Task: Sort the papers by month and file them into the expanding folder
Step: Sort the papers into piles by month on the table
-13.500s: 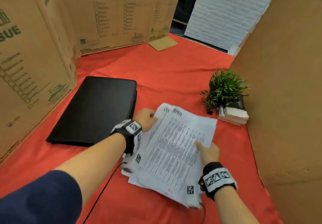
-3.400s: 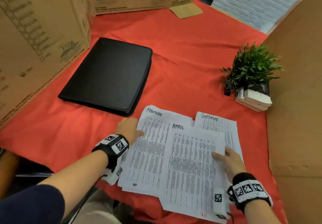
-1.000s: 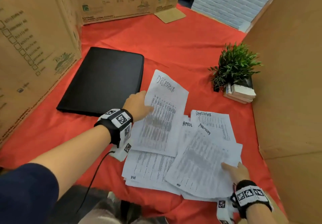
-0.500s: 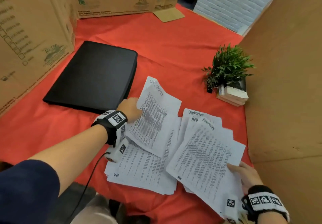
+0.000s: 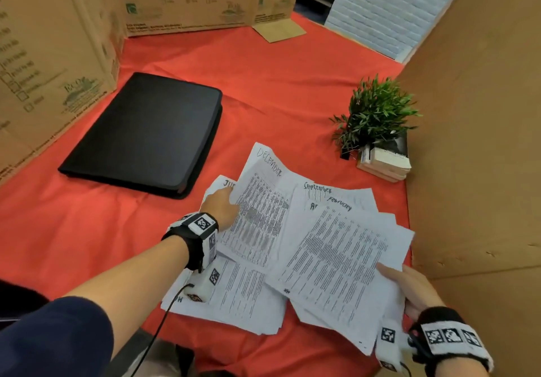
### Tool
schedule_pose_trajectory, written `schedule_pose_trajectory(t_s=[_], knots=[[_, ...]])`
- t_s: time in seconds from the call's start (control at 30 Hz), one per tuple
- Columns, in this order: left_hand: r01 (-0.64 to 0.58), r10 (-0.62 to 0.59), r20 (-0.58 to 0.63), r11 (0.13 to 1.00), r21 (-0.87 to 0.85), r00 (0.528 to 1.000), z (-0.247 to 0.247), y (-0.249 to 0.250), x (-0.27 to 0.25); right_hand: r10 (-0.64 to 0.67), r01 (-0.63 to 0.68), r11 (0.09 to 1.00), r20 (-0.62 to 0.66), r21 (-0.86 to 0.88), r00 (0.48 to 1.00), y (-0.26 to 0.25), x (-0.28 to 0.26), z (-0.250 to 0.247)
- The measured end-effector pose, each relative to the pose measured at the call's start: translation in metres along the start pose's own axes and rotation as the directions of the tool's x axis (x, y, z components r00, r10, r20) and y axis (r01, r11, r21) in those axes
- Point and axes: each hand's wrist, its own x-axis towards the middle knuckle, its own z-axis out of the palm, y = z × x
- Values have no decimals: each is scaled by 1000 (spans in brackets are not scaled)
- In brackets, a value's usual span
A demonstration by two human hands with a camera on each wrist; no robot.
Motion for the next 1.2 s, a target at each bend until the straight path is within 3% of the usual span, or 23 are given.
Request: schedule_pose_trajectory(t_s=[0.13, 0.23, 0.43, 0.6, 0.77, 0.83, 0.97, 1.07, 1.13, 1.2], knots=[[25, -21, 104, 999, -40, 994, 21, 7, 0, -24, 16, 989, 53, 144, 998, -9, -7, -23], [-15, 29, 158, 996, -89, 987, 45, 17, 0, 35, -44, 981, 53, 191, 998, 5, -8, -29], [0, 46, 222, 980, -201, 974, 93, 39, -7, 130, -125, 989, -68, 77, 989, 56, 6, -19], [6, -4, 191, 1000, -7, 981, 110, 47, 1, 118, -114, 992, -77, 56, 990, 56, 13, -15], [-51, 84, 432, 995, -87, 898, 113, 59, -4, 47, -40, 997, -123, 61, 991, 39, 18, -23], [24, 46, 479, 990, -139, 876, 115, 63, -5, 71, -73, 997, -123, -16, 990, 37, 22, -21], [62, -4, 355, 987, -151, 935, 124, 66, -2, 117, -135, 975, -109, -177, 987, 35, 27, -13], [0, -10, 310, 1000, 30, 951, 128, 69, 1, 38, -63, 964, -101, -258, 994, 30, 22, -4], [-49, 0, 358, 990, 129, 934, 128, 72, 1, -96, 22, 940, -203, -340, 974, 31, 25, -5], [-86, 37, 404, 991, 103, 914, 127, 72, 1, -209, 42, 896, -335, -443, 919, 30, 28, -9]])
